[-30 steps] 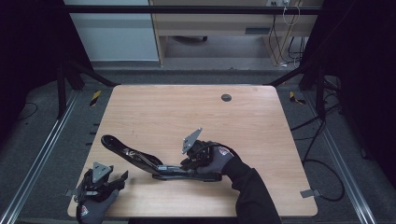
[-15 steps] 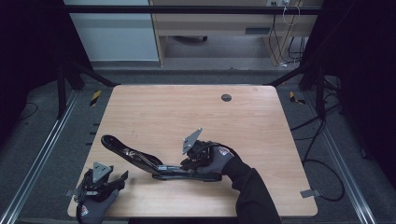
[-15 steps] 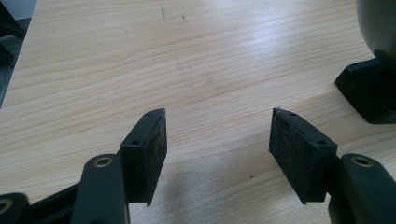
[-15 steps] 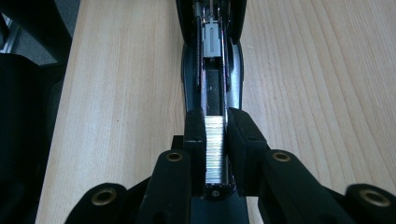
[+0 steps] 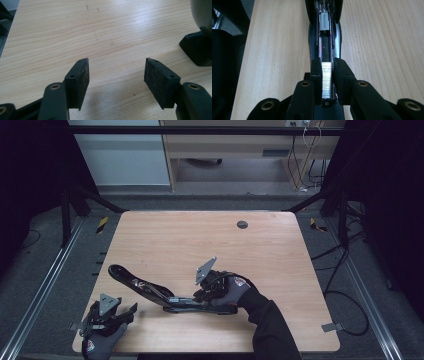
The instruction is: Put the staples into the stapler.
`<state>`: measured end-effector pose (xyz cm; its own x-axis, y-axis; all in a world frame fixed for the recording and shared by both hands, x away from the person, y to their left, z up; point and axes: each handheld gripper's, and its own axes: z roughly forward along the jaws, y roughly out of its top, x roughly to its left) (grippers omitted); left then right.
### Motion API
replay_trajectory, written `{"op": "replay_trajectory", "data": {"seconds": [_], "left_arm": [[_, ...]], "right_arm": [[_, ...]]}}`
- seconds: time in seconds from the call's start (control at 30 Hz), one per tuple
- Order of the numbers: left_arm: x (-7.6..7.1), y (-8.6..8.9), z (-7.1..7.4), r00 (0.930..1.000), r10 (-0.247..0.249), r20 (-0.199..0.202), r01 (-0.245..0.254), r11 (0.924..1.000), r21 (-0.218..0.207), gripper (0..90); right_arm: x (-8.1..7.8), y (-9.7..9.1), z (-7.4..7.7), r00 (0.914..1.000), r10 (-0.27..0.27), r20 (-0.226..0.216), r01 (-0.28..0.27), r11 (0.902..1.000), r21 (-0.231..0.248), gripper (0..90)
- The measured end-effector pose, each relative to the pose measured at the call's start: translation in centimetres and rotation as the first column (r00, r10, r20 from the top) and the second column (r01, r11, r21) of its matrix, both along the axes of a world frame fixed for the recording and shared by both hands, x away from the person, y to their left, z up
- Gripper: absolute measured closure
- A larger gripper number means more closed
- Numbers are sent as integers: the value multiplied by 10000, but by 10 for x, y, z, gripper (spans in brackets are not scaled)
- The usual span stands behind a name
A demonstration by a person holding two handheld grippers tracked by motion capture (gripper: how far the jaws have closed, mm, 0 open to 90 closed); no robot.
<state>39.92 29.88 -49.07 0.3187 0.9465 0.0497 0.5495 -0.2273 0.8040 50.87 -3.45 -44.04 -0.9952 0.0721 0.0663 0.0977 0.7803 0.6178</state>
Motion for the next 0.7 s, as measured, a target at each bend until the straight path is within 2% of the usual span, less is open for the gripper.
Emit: {"op": "replay_trajectory", "data": {"seconds": [0.6, 0.7], "left_arm": [[0, 0, 0, 10000, -4, -3, 4, 10000, -3, 365], [0, 0, 0, 10000, -7, -9, 7, 10000, 6, 365]], "right_arm": [[-1, 0, -1, 10000, -41, 33, 41, 9999, -92, 775], [-1, -1, 0, 9999, -123, 26, 124, 9999, -94, 743]]}}
